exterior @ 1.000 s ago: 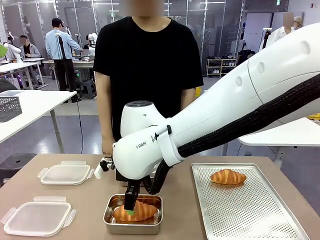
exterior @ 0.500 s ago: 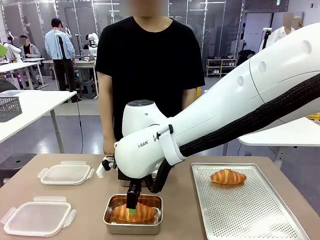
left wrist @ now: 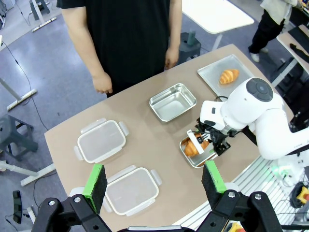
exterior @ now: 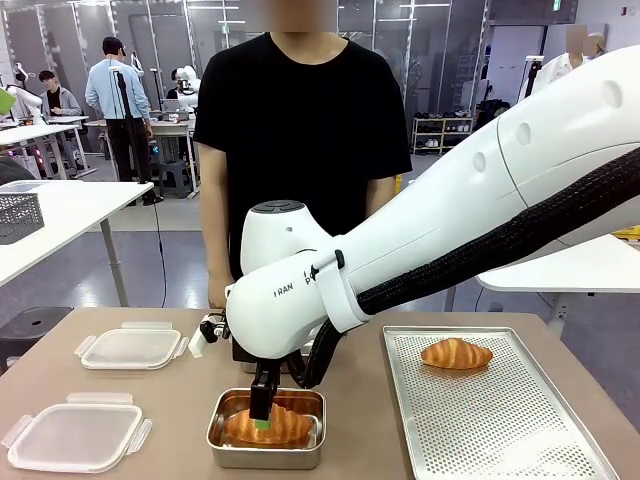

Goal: Place the bread into the airtight container.
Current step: Pick up a Butter Roll and place it into an empty Airtight Container.

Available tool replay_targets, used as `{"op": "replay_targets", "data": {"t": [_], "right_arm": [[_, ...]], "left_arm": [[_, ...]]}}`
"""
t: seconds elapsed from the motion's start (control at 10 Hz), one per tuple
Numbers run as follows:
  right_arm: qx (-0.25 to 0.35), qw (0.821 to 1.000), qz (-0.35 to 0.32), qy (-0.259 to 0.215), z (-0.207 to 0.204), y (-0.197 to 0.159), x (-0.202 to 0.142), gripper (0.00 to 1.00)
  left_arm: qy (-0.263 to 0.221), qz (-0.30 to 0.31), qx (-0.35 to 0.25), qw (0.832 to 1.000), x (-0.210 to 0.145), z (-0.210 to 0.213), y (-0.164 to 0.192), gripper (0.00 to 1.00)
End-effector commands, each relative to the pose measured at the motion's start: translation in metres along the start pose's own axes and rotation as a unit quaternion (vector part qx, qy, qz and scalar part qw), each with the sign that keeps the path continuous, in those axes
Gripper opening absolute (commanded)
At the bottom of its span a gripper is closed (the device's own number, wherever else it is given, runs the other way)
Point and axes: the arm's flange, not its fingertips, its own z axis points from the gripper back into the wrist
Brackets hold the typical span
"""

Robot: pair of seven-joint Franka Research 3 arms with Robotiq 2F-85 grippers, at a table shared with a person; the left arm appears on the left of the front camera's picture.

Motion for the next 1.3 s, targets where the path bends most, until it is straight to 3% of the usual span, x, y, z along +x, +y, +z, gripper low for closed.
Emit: {"op": "replay_targets", "data": {"t": [0.0, 0.6, 1.0, 1.2], "right_arm": [[0.002, 1.000, -0.005, -0.003, 0.000, 0.000, 0.001, 1.00], [0.000, 1.000, 0.000, 0.000, 0.000, 0.000, 0.000, 1.00], [-0.057, 0.993, -0.106, -0.003, 0.158, -0.011, -0.082, 1.00], [-0.019, 0.982, -0.186, -0.036, 0.214, -0.008, -0.143, 1.00]], "left_arm": [[0.001, -0.004, -0.001, 1.000, 0.001, 0.001, 0.001, 1.00], [0.001, -0.004, -0.001, 1.000, 0.001, 0.001, 0.001, 1.00], [0.001, -0.004, -0.001, 1.000, 0.001, 0.001, 0.001, 1.00], [0.001, -0.004, -0.001, 1.000, 0.001, 0.001, 0.001, 1.00]]}}
